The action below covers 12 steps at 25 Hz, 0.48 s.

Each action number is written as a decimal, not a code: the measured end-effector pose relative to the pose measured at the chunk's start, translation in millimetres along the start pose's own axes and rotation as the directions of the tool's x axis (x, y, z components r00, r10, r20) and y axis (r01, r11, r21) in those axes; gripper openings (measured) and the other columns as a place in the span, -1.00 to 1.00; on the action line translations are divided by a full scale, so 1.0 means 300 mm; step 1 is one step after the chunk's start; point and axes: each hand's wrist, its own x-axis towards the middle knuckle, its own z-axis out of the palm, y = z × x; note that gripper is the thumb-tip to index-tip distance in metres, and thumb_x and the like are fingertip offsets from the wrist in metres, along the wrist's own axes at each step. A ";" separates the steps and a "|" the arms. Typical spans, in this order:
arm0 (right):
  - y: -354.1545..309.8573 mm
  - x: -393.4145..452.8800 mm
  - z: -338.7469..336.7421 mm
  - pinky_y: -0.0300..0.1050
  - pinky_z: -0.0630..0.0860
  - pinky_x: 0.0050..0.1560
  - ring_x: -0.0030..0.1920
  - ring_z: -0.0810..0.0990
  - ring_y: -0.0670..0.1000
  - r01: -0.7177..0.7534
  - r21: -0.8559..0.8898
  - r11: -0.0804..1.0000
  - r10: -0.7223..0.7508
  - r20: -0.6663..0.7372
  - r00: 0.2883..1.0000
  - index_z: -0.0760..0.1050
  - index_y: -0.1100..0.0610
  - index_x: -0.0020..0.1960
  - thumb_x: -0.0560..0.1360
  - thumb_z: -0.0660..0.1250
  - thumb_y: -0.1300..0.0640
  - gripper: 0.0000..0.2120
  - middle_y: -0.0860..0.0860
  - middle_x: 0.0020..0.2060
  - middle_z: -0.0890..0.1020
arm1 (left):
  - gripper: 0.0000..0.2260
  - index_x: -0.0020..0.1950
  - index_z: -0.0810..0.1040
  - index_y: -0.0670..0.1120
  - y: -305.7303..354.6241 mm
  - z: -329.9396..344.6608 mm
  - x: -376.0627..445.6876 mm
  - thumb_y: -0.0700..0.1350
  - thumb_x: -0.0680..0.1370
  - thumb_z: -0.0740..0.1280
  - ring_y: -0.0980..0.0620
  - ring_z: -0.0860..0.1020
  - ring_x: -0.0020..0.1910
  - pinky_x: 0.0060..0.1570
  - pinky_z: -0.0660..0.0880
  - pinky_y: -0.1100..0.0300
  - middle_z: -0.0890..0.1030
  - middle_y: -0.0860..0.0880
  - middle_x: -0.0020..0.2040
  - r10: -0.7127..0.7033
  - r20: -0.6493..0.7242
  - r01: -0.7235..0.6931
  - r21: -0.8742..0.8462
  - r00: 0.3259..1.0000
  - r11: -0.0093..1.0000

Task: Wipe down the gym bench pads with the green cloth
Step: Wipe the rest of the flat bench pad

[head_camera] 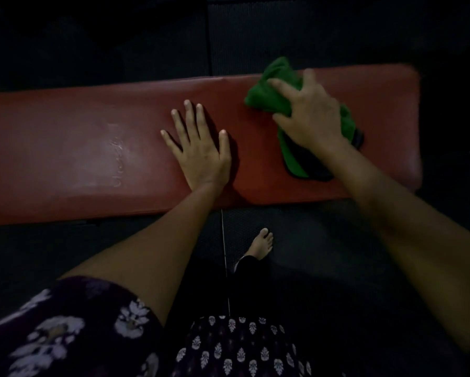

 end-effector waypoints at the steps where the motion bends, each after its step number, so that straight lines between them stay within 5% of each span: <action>1: 0.063 0.024 -0.020 0.07 0.43 0.08 0.18 0.44 0.24 -0.154 0.037 0.987 0.154 -0.014 0.988 0.22 -0.08 0.45 0.52 0.26 -0.04 -0.47 0.20 0.33 0.27 | -0.40 0.53 0.10 -0.12 0.005 0.002 -0.001 0.15 0.56 -0.02 -0.11 -0.04 0.53 0.42 -0.27 -0.13 0.07 -0.07 0.55 0.001 -0.004 -0.001 0.009 1.000 1.000; 3: 0.131 0.057 -0.047 0.04 0.40 0.14 0.21 0.43 0.25 -0.455 0.119 0.882 0.459 -0.005 0.888 0.25 -0.03 0.43 0.53 0.24 -0.03 -0.51 0.19 0.36 0.25 | -0.39 0.53 0.10 -0.12 0.015 0.003 0.000 0.18 0.56 -0.02 -0.12 -0.04 0.53 0.42 -0.26 -0.14 0.06 -0.07 0.55 -0.009 -0.002 0.009 0.023 1.000 1.000; 5: 0.077 0.084 -0.046 0.03 0.39 0.15 0.24 0.40 0.25 -0.518 0.061 0.853 0.519 0.010 0.855 0.28 0.02 0.40 0.53 0.23 -0.01 -0.55 0.20 0.41 0.19 | -0.38 0.53 0.11 -0.13 0.014 0.004 -0.003 0.19 0.56 -0.02 -0.12 -0.04 0.53 0.42 -0.25 -0.16 0.07 -0.08 0.55 -0.018 0.009 0.018 0.039 1.000 0.999; 9: -0.157 0.081 -0.011 0.04 0.43 0.08 0.26 0.37 0.21 -0.163 0.056 0.985 0.162 0.031 0.986 0.23 -0.02 0.42 0.53 0.24 -0.03 -0.52 0.21 0.44 0.14 | -0.37 0.53 0.12 -0.13 0.019 0.002 -0.001 0.19 0.55 -0.01 -0.12 -0.03 0.53 0.43 -0.22 -0.17 0.08 -0.08 0.55 -0.021 0.006 0.021 0.060 1.000 0.998; 12: -0.084 0.051 -0.008 0.05 0.43 0.08 0.26 0.37 0.20 -0.011 0.042 0.999 0.009 0.041 0.999 0.16 -0.08 0.47 0.53 0.24 -0.05 -0.46 0.19 0.44 0.15 | -0.37 0.53 0.12 -0.13 0.016 0.003 0.000 0.19 0.55 0.00 -0.13 -0.03 0.53 0.43 -0.21 -0.18 0.08 -0.08 0.55 -0.014 0.000 0.014 0.072 1.000 0.997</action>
